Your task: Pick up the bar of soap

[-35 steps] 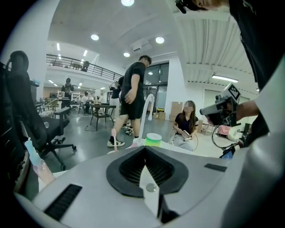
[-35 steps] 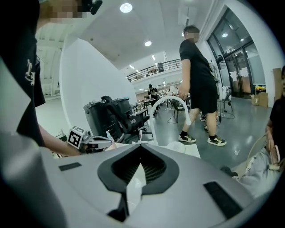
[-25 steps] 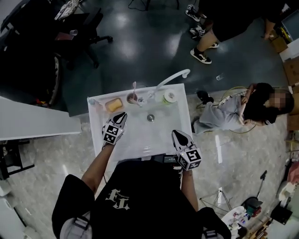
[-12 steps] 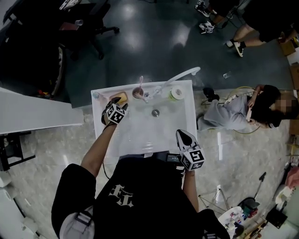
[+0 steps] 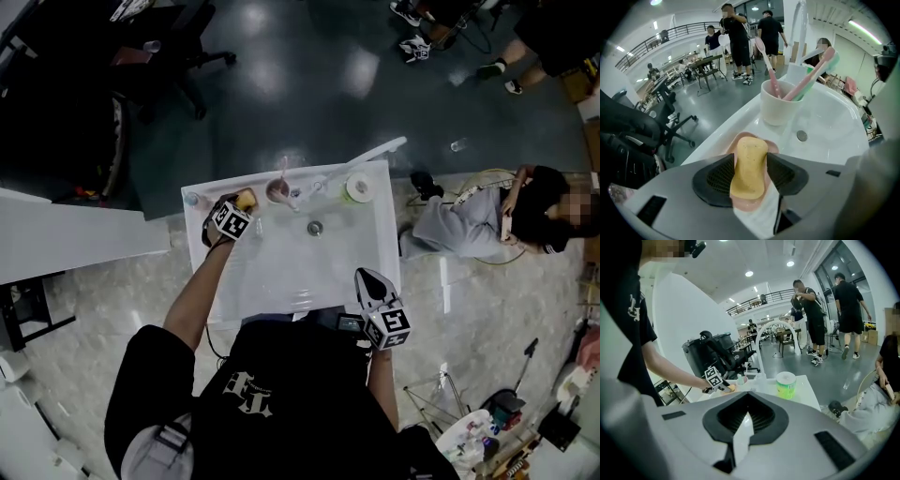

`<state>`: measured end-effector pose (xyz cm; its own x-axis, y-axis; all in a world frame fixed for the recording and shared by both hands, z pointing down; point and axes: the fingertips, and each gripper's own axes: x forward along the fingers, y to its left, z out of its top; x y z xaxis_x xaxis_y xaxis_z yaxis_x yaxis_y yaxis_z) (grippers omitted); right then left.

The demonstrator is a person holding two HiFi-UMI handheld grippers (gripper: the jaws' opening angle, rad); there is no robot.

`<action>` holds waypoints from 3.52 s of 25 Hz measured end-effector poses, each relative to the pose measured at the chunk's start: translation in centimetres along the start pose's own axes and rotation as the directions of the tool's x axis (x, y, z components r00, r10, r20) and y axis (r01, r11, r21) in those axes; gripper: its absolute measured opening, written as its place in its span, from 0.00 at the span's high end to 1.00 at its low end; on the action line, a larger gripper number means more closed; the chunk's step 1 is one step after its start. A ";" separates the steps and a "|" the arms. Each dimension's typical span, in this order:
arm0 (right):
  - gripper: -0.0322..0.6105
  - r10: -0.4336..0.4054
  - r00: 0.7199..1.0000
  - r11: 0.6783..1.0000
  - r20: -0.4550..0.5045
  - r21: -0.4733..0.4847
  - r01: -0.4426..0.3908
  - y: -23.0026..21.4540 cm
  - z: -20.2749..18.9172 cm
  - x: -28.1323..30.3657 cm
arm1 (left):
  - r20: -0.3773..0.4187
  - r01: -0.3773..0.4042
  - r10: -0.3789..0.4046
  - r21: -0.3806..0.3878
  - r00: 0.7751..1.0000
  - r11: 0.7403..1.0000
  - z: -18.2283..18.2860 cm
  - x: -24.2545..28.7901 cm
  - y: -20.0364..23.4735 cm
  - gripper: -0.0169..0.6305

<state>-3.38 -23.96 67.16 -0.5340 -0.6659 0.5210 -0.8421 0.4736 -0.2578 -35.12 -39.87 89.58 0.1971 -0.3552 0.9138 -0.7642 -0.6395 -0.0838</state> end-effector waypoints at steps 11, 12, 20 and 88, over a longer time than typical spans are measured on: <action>0.94 -0.023 1.000 0.999 -0.017 0.039 0.023 -0.9 -1.0 0.8 | -0.045 0.067 -0.069 -0.046 0.997 0.997 0.3 1.8 0.1 0.66; 0.94 -0.026 0.999 0.999 -0.019 0.042 0.026 -1.0 -1.0 0.9 | -0.036 0.066 -0.068 -0.048 0.997 0.997 0.4 1.9 0.0 0.66; 0.94 -0.012 1.000 0.999 -0.018 0.038 0.013 -0.9 -0.6 1.5 | -0.027 0.061 -0.063 -0.058 0.998 0.996 0.2 1.6 0.5 0.66; 0.94 0.254 0.952 0.950 0.171 -0.228 -0.212 -9.6 5.4 -7.4 | 0.907 0.157 0.177 -0.252 0.383 0.955 16.6 -31.6 -22.9 0.68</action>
<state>8.24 -26.68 61.43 -0.7350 -0.6121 0.2916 -0.6696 0.7230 -0.1701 -13.59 -25.31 56.02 0.4972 -0.8672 -0.0257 -0.8538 -0.4943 0.1635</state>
